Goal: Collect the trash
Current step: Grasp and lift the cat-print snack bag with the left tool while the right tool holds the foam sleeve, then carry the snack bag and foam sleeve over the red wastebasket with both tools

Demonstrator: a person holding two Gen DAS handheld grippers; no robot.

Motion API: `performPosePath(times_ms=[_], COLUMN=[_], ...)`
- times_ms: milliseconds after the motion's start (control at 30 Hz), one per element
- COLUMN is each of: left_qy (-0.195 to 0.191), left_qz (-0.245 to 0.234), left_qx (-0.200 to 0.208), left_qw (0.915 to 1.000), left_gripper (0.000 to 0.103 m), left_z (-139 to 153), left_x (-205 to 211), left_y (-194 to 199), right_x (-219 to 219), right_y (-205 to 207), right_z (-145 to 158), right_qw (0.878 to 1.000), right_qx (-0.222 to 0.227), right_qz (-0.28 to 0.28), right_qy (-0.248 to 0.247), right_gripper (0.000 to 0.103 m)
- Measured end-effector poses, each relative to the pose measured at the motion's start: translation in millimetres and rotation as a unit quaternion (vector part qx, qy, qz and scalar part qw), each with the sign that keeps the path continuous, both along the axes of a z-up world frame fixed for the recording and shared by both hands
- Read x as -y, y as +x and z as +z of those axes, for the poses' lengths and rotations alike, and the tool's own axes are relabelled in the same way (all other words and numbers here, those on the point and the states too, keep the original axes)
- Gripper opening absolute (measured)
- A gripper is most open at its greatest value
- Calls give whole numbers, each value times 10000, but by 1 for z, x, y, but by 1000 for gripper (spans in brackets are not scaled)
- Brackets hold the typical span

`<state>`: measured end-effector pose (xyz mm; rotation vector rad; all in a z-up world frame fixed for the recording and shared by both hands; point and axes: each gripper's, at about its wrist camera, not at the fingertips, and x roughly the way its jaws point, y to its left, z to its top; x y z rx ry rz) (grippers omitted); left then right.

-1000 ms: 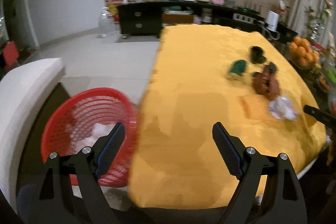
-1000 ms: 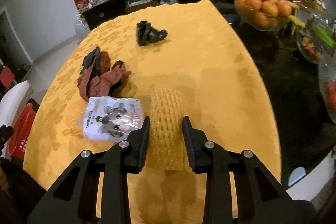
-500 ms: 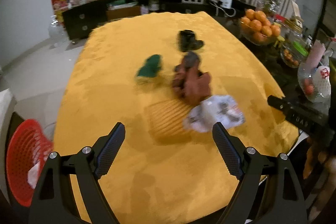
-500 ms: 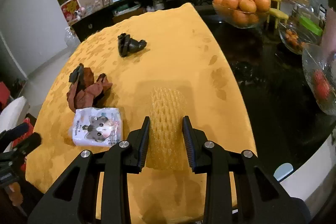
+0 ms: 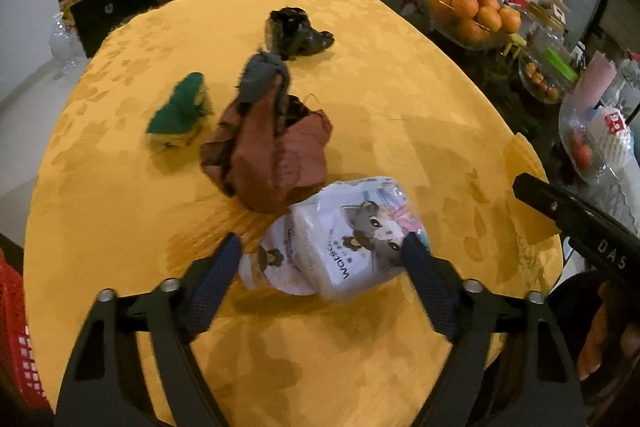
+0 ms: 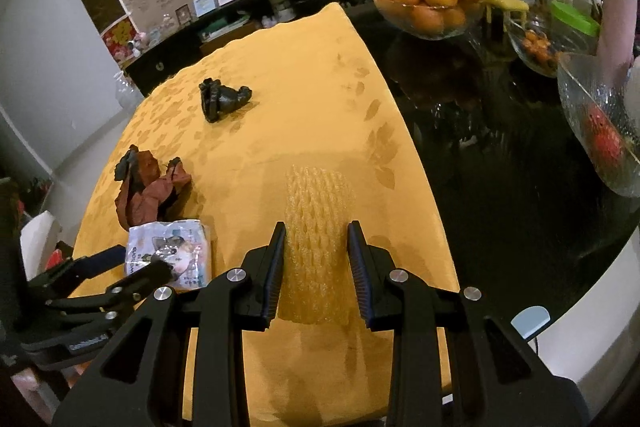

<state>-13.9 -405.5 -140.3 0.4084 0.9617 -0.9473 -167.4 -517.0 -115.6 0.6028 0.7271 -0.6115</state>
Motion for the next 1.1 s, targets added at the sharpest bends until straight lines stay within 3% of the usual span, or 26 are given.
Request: performPosePath(times_ms=[67, 200, 333, 667, 1100], left_qy=[-14, -108, -236, -524, -679], left_qz=[-89, -180, -180, -75, 528], left_qx=[-10, -33, -263, -403, 381], left_qw=[10000, 9998, 9992, 9978, 9956], left_gripper=[60, 34, 21, 14, 14], left_z=[-3, -1, -1, 12, 47], left_x=[1, 1, -3, -32, -94], left_y=[-3, -6, -5, -10, 1], right_x=[1, 1, 1, -4, -35], right_y=[0, 1, 2, 5, 20], right_z=[-1, -2, -2, -2, 11], right_qw=[10000, 10000, 10000, 9999, 9969], right_qx=[-1, -19, -27, -23, 188], right_qz=[-3, 11, 27, 95, 630], right_qy=[26, 50, 40, -45, -428], right_gripper=[30, 30, 30, 30, 30])
